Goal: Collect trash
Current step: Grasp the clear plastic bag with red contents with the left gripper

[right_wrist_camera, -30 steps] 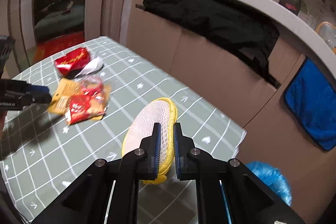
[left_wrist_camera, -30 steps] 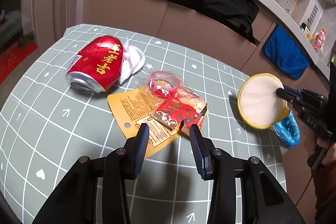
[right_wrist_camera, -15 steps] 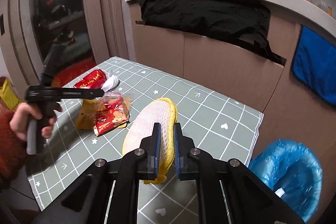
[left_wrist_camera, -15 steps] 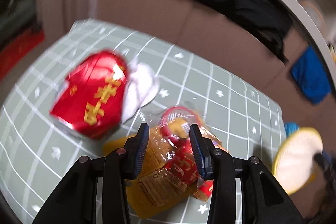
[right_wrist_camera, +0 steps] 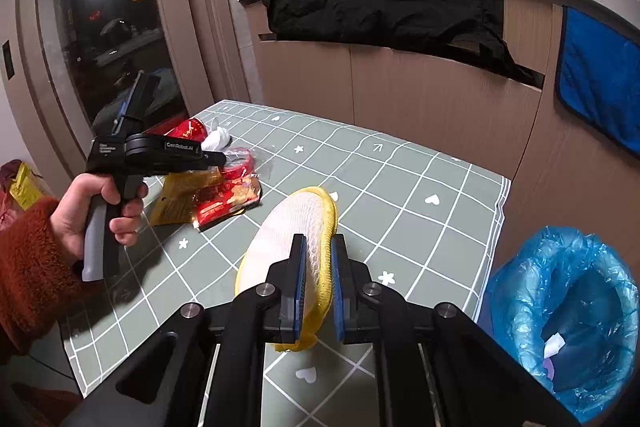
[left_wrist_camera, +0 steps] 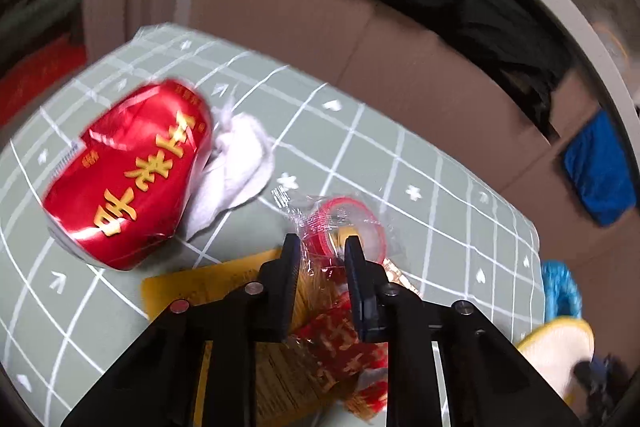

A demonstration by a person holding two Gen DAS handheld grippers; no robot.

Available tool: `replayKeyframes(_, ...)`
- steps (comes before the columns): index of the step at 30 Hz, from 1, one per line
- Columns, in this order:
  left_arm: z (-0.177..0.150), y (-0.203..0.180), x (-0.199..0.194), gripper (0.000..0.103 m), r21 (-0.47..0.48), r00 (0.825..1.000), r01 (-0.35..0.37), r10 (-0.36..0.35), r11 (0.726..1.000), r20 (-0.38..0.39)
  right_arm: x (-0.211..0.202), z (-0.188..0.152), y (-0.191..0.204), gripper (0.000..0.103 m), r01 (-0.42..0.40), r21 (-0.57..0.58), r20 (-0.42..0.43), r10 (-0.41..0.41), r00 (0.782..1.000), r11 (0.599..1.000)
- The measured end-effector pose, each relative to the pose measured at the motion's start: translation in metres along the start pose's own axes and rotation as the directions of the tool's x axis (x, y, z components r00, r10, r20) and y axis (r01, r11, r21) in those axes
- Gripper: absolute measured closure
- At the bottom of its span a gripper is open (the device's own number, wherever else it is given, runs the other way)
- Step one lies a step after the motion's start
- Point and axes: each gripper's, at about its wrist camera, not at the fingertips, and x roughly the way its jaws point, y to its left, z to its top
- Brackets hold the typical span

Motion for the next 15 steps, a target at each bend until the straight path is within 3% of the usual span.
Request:
replayKeyframes(6, -0.010, -0.007, -0.048, 0.083, 0.079, 0.995, 0.027, -0.035, 0.996, 0.091, 0.001, 0.001, -0.005, 0.093, -0.012, 0.029, 0.007, 0.012, 1.000, 1.000)
replayKeyframes(15, -0.021, -0.034, -0.120, 0.083, 0.186, 0.971, -0.025, -0.020, 0.982, 0.240, -0.017, 0.019, -0.005, 0.093, 0.027, 0.017, 0.074, -0.028, 0.997, 0.999)
